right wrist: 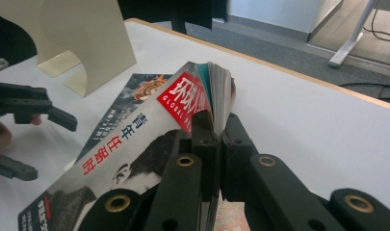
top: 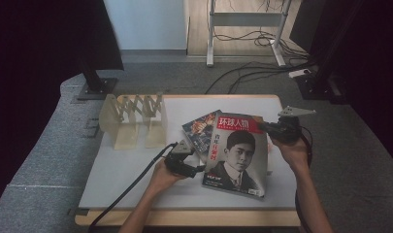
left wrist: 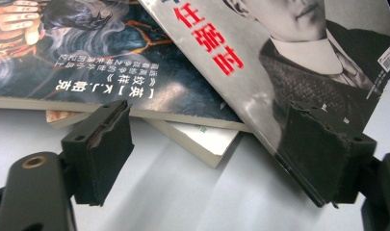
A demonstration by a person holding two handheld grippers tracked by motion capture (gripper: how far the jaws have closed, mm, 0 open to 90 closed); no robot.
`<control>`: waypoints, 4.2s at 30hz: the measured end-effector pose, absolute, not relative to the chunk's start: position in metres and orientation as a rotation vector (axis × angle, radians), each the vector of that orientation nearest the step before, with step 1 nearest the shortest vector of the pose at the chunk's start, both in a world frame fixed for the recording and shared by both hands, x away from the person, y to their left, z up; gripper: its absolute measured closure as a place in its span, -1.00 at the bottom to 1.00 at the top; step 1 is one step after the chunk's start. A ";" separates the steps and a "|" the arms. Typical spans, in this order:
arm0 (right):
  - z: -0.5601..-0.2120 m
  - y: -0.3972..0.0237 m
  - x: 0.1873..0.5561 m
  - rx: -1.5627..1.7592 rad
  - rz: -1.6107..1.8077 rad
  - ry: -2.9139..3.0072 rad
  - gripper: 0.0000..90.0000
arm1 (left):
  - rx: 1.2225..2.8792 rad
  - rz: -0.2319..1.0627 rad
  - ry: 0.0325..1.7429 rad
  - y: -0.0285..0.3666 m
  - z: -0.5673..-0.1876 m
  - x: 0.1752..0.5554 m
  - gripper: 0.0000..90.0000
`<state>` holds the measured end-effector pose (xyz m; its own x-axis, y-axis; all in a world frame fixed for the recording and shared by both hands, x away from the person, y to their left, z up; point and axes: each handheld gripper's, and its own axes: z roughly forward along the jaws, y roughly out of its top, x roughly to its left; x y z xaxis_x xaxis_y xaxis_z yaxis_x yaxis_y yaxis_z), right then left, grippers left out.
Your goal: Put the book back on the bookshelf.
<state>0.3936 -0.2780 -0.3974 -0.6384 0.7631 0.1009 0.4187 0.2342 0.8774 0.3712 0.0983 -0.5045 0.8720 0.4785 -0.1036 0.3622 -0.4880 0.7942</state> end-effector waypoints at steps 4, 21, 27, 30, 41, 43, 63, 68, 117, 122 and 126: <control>-0.394 -0.278 0.388 1.072 1.394 2.162 0.90 | 2.133 0.155 0.599 0.096 -0.502 0.372 -0.61; -0.382 -0.280 0.368 1.006 1.443 2.159 0.90 | 2.134 0.102 0.540 0.075 -0.493 0.383 -0.45; -0.378 -0.280 0.362 0.980 1.453 2.162 0.90 | 2.131 0.045 0.533 0.069 -0.496 0.394 -0.39; -0.377 -0.280 0.360 0.971 1.459 2.161 0.90 | 2.138 0.044 0.523 0.065 -0.497 0.397 -0.35; -0.373 -0.280 0.355 0.939 1.480 2.166 0.90 | 2.188 -0.028 0.435 0.050 -0.501 0.395 -0.06; -0.373 -0.279 0.354 0.938 1.478 2.168 0.90 | 2.187 -0.045 0.445 0.051 -0.500 0.396 0.01; -0.362 -0.280 0.352 0.928 1.474 2.126 0.90 | 2.129 -0.015 0.420 0.064 -0.472 0.385 0.75; -0.355 -0.280 0.351 0.910 1.480 2.111 0.89 | 2.102 0.020 0.407 0.070 -0.461 0.383 0.80; -0.318 -0.276 0.354 0.849 1.528 2.002 0.85 | 1.930 0.291 0.392 0.095 -0.441 0.378 0.94; -0.319 -0.276 0.353 0.853 1.544 2.001 0.81 | 1.952 0.283 0.365 0.098 -0.440 0.374 0.93; -0.320 -0.277 0.352 0.852 1.558 1.997 0.79 | 1.964 0.264 0.346 0.098 -0.439 0.373 0.92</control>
